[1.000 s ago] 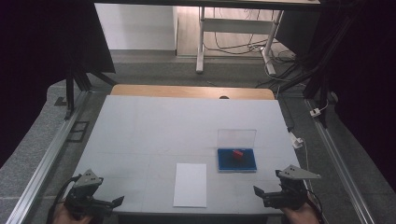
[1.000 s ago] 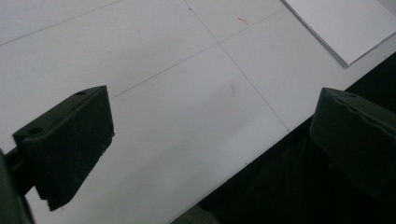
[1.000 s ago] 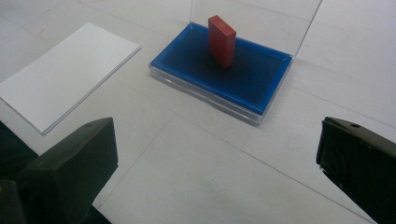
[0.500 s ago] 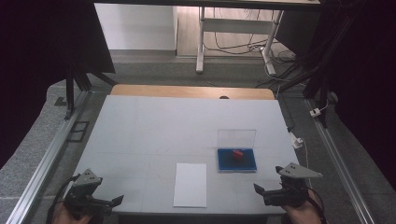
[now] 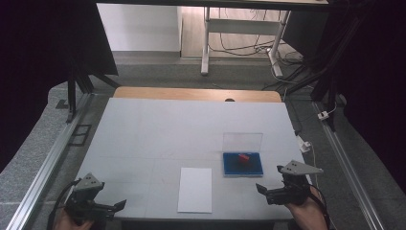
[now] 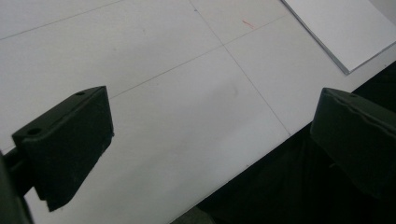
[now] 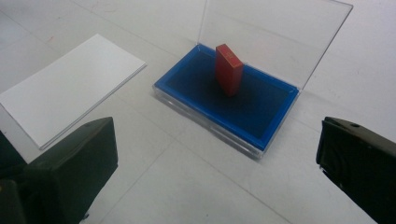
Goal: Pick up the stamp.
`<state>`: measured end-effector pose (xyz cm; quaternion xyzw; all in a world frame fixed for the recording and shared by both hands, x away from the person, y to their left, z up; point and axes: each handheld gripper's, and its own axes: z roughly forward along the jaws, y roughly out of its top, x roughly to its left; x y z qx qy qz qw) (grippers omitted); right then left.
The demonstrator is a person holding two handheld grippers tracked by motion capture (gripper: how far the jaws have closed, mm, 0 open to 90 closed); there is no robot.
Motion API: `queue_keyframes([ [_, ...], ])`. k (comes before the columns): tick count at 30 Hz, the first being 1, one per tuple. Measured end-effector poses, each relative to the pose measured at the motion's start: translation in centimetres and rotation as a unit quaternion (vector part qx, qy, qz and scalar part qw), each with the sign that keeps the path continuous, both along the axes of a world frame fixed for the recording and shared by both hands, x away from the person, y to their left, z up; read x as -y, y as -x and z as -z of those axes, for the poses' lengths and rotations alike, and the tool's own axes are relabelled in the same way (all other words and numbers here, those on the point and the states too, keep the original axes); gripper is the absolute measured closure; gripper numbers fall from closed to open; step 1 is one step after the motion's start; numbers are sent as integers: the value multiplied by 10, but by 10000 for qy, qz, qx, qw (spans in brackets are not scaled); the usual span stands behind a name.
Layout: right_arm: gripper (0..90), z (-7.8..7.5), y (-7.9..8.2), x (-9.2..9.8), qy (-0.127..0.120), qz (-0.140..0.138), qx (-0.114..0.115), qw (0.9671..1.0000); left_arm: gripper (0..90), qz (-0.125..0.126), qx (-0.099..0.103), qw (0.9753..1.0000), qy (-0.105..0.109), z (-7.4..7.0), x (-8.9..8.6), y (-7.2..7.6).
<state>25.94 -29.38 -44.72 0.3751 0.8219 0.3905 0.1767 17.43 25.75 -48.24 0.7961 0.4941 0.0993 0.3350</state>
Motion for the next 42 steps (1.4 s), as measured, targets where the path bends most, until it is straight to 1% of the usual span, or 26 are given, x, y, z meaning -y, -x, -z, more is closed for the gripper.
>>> queue_keyframes([
  [5,0,0,-10,-3,-30,-28,8,10000,0,13,-11,10000,8,0,0,0],
  [10,0,3,-19,-8,-26,-183,-13,9998,0,63,-38,10000,33,0,0,-1],
  [14,0,5,-25,-12,-16,-256,-68,9996,0,63,-32,10000,34,0,0,-1],
  [15,0,6,-28,-15,0,-297,-80,9995,0,63,-33,10000,34,0,-1,-1],
  [19,0,6,-34,-19,-16,-328,-147,9994,0,60,-25,10000,32,0,0,-1],
  [21,0,7,-38,-22,-96,-378,-217,9990,0,60,-24,10000,33,0,0,-1],
  [22,0,7,-40,-23,-74,-387,-240,9989,0,61,-23,10000,32,0,0,-1],
  [23,0,7,-45,-25,48,-409,-257,9988,0,60,-20,10000,35,0,0,-1],
  [24,0,7,-45,-25,48,-409,-257,9988,0,62,-20,10000,37,0,-1,-1],
  [25,0,8,-50,-28,120,-370,-217,9990,0,64,-21,10000,38,0,-1,-1],
  [27,0,9,-52,-30,123,-322,-219,9992,0,66,-21,10000,36,0,0,-1],
  [28,0,11,-58,-32,74,-296,-283,9991,0,70,-19,10000,35,0,0,-1],
  [30,0,13,-60,-33,57,-287,-316,9991,0,83,-24,10000,41,0,0,-1],
  [31,0,15,-64,-34,141,-321,-380,9987,0,83,-19,10000,37,0,0,-1],
  [33,0,16,-66,-35,148,-335,-381,9986,0,91,-24,9999,37,0,0,-1],
  [37,0,18,-76,-38,241,-379,-401,9982,0,103,-31,9999,27,0,0,-1],
  [38,0,18,-76,-38,241,-379,-401,9982,0,103,-26,9999,26,0,0,-1],
  [39,0,20,-81,-40,313,-397,-421,9978,0,105,-28,9999,23,0,0,-1],
  [41,0,21,-83,-40,312,-410,-448,9977,0,107,-32,9999,22,0,0,-1],
  [42,0,23,-86,-42,364,-429,-478,9973,0,109,-34,9999,24,0,0,-1],
])
